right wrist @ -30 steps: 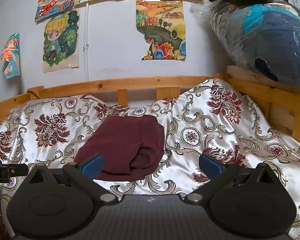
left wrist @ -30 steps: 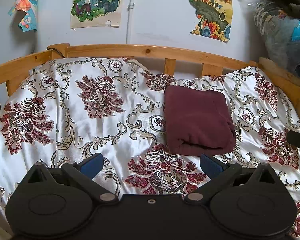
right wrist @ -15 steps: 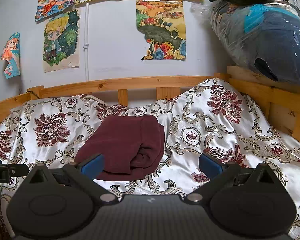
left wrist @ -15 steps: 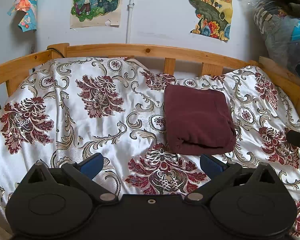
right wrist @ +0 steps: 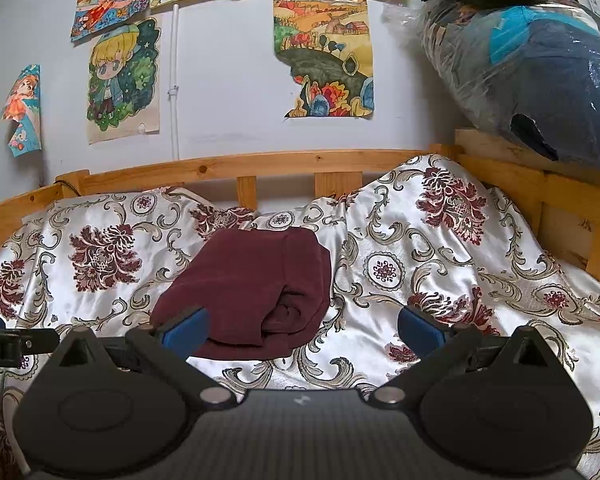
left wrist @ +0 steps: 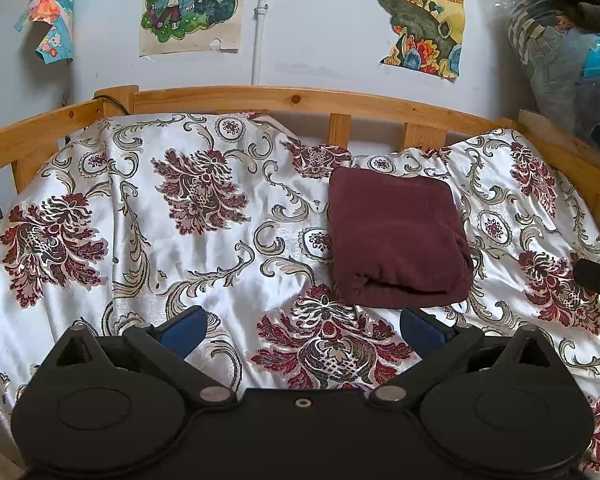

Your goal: Fold small clothes

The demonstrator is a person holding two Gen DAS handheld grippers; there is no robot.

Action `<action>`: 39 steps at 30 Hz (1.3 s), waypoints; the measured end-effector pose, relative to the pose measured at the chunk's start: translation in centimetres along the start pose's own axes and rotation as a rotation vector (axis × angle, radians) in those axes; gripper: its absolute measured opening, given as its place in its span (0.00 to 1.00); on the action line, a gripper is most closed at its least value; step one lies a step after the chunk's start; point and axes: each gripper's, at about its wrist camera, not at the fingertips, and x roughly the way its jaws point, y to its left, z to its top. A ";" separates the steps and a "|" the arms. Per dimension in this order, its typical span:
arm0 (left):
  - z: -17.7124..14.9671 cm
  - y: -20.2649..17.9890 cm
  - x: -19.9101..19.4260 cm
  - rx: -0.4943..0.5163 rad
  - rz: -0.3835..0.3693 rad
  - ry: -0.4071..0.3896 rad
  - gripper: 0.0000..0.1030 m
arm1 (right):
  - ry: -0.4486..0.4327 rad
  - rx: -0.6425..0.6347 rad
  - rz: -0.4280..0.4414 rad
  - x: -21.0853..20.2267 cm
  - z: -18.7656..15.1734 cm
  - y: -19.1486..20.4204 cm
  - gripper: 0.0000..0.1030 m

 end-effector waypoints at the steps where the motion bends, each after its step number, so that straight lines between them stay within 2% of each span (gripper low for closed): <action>1: -0.1 0.0 0.0 0.000 0.000 0.001 0.99 | 0.001 0.000 0.002 0.0 -0.1 0.0 1.00; 39: -0.3 0.3 0.3 0.008 0.000 0.014 0.99 | 0.005 0.000 0.003 0.1 -0.2 0.1 1.00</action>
